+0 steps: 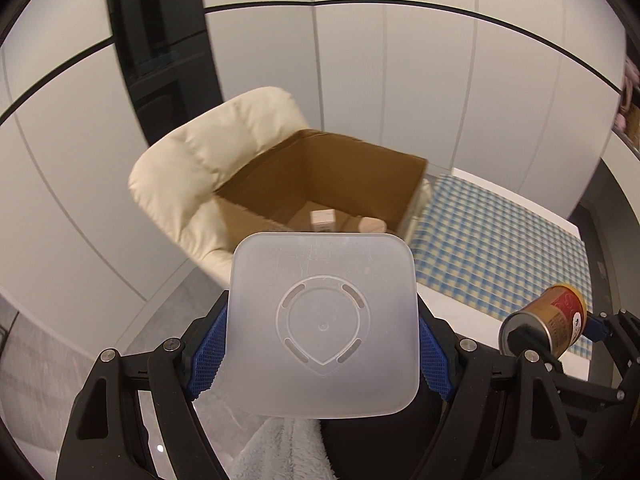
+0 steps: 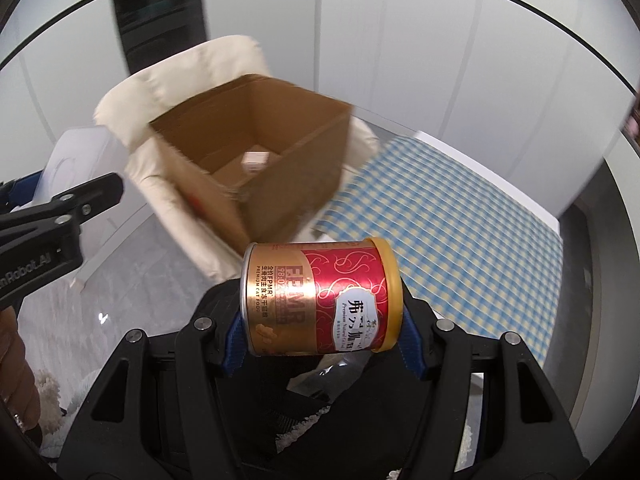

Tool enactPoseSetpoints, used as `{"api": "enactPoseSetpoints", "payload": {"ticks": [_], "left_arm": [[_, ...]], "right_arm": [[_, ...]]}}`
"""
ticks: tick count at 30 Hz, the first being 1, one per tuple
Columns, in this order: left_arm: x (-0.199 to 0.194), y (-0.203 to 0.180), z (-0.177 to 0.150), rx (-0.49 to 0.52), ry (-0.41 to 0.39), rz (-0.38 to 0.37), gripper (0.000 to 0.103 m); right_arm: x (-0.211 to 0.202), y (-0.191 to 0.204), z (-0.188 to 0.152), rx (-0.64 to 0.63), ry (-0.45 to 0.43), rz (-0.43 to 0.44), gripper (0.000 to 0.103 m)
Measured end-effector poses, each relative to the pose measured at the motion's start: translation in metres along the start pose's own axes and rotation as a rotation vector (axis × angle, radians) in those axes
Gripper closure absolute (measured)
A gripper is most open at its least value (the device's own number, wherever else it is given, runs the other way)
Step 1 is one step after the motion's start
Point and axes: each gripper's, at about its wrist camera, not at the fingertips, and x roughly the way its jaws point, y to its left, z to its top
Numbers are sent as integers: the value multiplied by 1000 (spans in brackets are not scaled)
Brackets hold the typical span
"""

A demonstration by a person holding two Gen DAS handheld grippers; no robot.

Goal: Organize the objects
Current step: 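Carry the tin with the right tool toward the box while the left tool carries the case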

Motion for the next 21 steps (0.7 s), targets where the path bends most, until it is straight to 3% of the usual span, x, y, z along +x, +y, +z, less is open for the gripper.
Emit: {"api": "enactPoseSetpoints", "payload": {"ticks": [6,21], "left_arm": [[6,17,2,-43,8,28,22],[30,15,22,-62,10,18,22]], "right_arm": [[7,26,8,-63,5,28,39],[24,29,22,-67,12,25,39]]}}
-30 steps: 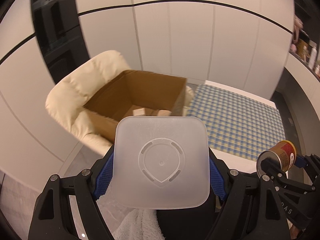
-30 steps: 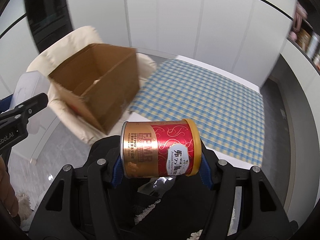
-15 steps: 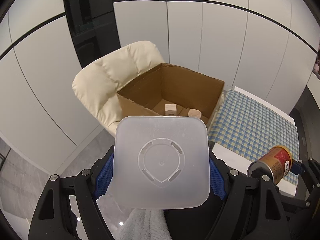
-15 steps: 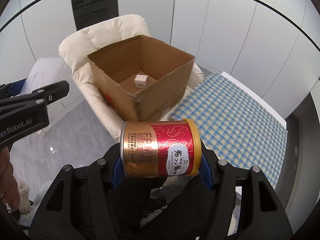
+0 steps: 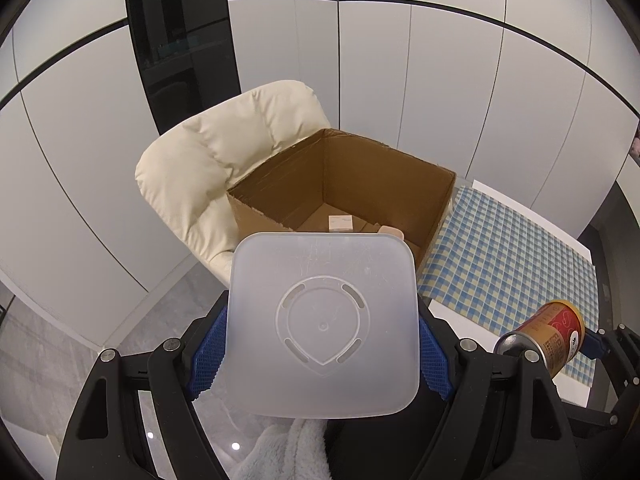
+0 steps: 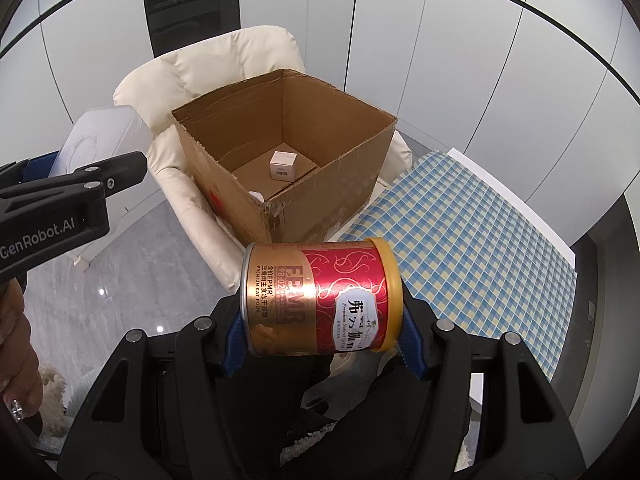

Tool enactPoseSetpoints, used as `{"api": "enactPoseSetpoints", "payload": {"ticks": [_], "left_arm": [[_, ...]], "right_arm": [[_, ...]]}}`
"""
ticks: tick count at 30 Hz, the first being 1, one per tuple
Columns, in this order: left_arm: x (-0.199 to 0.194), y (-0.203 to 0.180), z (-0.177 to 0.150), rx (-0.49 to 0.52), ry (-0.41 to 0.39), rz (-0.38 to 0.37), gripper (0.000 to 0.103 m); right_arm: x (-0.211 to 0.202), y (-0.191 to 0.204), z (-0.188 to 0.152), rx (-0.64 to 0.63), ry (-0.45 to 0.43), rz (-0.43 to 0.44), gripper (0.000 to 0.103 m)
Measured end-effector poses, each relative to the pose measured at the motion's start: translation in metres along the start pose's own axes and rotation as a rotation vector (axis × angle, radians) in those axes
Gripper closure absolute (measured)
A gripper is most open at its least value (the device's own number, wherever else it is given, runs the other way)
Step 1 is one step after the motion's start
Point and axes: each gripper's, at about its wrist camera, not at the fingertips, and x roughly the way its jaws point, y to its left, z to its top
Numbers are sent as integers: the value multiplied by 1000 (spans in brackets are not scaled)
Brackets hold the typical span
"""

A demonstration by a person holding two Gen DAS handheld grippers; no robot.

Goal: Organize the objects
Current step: 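Carry the tin with the right tool toward the box while the left tool carries the case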

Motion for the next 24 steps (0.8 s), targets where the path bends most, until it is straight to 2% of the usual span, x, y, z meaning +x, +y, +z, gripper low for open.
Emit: {"api": "enactPoseSetpoints", "payload": {"ticks": [3,13,18,24], "left_arm": [[9,-2,7,-5,3,6,22],[50,5,56,-62,-6,28,22],[83,15,80,-95,26,35,22],[119,18,93,-108,63,51,22]], "right_arm": [[3,-3,6,3,-3,0,39],[36,-10,66,7,-27,-10,39],[59,-5,94,2,-33,-12,39],[97,-4,125,0,-18,3,39]]}}
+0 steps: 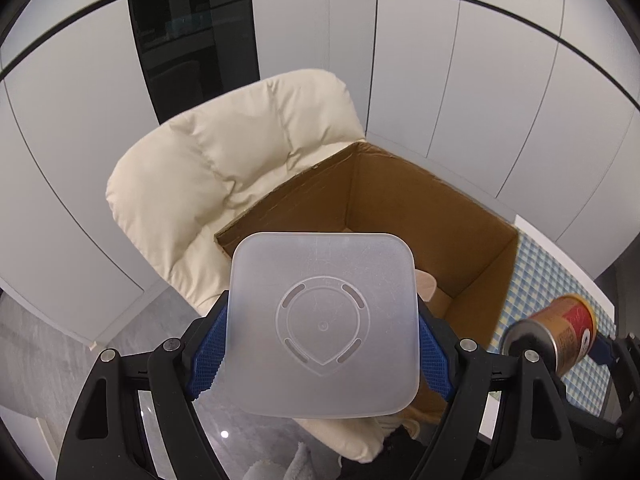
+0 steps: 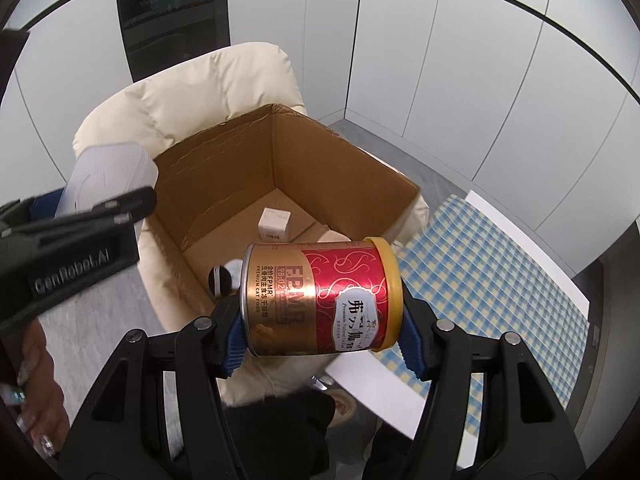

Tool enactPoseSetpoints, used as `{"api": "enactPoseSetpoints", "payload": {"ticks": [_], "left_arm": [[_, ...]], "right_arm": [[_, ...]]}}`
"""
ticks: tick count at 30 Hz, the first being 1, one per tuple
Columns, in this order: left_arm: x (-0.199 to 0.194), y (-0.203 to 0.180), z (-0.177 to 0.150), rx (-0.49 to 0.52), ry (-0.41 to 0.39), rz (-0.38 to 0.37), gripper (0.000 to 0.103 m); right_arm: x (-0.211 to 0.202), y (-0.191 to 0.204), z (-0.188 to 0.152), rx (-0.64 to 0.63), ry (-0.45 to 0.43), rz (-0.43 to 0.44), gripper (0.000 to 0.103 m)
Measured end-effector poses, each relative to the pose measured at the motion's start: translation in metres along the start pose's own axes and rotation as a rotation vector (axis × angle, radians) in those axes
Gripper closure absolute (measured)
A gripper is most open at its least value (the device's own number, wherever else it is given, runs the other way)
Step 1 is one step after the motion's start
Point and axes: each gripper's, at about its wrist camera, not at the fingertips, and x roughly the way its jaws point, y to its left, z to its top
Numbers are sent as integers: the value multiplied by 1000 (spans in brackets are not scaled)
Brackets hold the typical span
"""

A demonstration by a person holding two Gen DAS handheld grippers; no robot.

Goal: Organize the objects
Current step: 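Carry the tin with the right tool toward the box while the left tool carries the case, then open the right tool dropping the tin into the box while the left tool releases the case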

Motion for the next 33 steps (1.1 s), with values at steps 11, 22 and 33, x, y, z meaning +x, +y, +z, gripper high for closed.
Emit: {"api": "enactPoseSetpoints", "payload": {"ticks": [11,22,33], "left_arm": [[51,-10,21,5,45,11,22],[77,-18,26,12,85,7,22],[66,-7,27,-34,78,-72,0]], "right_arm": [[70,-11,26,27,56,16,39],[96,-18,29,41,82,27,39],[77,-20,33,60,17,21,0]]}}
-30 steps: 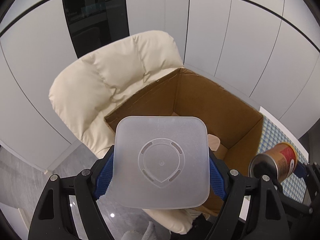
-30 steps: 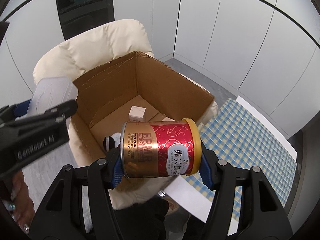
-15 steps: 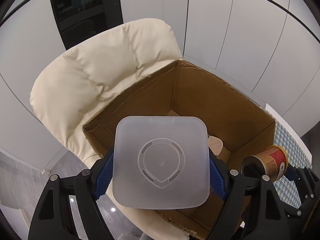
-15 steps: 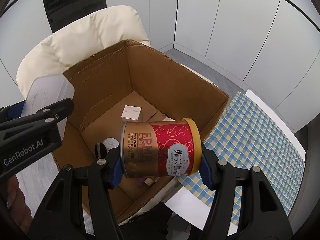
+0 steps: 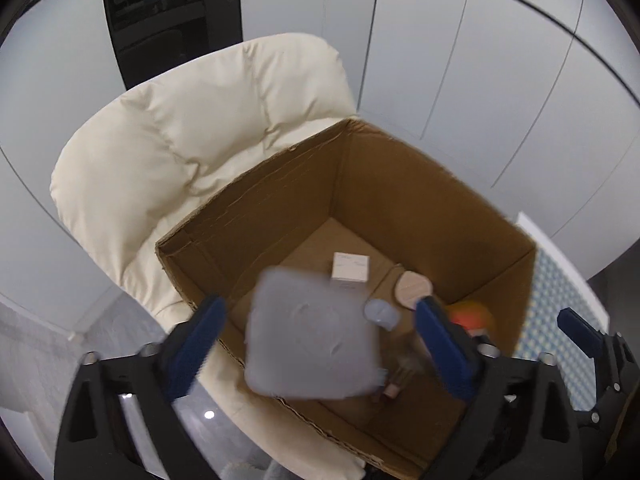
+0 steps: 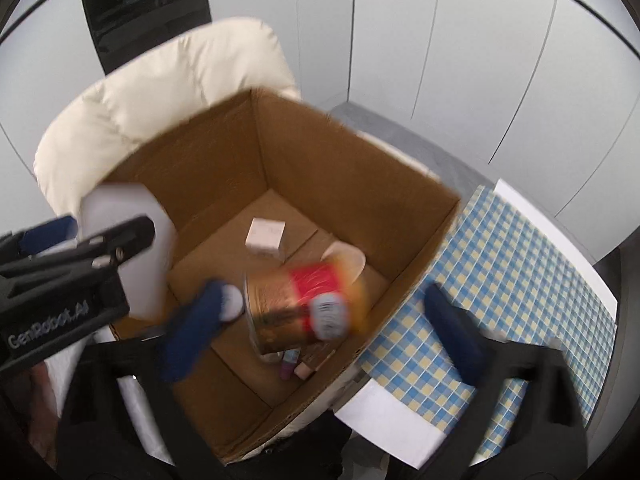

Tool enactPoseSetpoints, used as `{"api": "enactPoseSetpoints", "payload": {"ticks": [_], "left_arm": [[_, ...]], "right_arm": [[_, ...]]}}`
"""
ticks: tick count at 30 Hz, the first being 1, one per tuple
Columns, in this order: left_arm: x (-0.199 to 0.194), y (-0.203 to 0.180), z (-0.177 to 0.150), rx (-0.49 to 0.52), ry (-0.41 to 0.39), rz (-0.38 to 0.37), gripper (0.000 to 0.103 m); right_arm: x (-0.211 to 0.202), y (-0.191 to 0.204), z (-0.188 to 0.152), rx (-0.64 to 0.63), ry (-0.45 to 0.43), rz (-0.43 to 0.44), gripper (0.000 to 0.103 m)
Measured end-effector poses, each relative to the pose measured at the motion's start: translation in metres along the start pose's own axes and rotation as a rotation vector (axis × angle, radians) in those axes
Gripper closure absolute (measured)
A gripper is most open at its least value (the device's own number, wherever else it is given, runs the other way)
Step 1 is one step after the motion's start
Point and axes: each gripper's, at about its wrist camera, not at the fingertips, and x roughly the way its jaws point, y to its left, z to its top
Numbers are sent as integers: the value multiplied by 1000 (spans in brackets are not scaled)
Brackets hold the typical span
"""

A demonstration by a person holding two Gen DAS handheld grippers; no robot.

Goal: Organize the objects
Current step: 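Open the right tool dropping the tin into the box while the left tool releases the case, then withdraw both open tools up and away from the cardboard box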

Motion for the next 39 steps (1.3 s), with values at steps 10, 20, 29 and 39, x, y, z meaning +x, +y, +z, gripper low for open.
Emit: {"api": "enactPoseSetpoints", "payload": {"ticks": [10,20,29,39], "left_arm": [[-19,-3,-4,35,-19,29,1],[-49,-11,-17,85,-21,-7,1],[-112,-27,-46,212,-28,-94,1],[-189,-59,-86,354,-67,-139,1]], "right_arm": [[-17,-8,-1,65,30,-11,0],[-57,-23,-18,138,25,-69,0],[-135,-57,-62,394,37,-149,0],[-250,-81,-122,558,3,-187,0]]}}
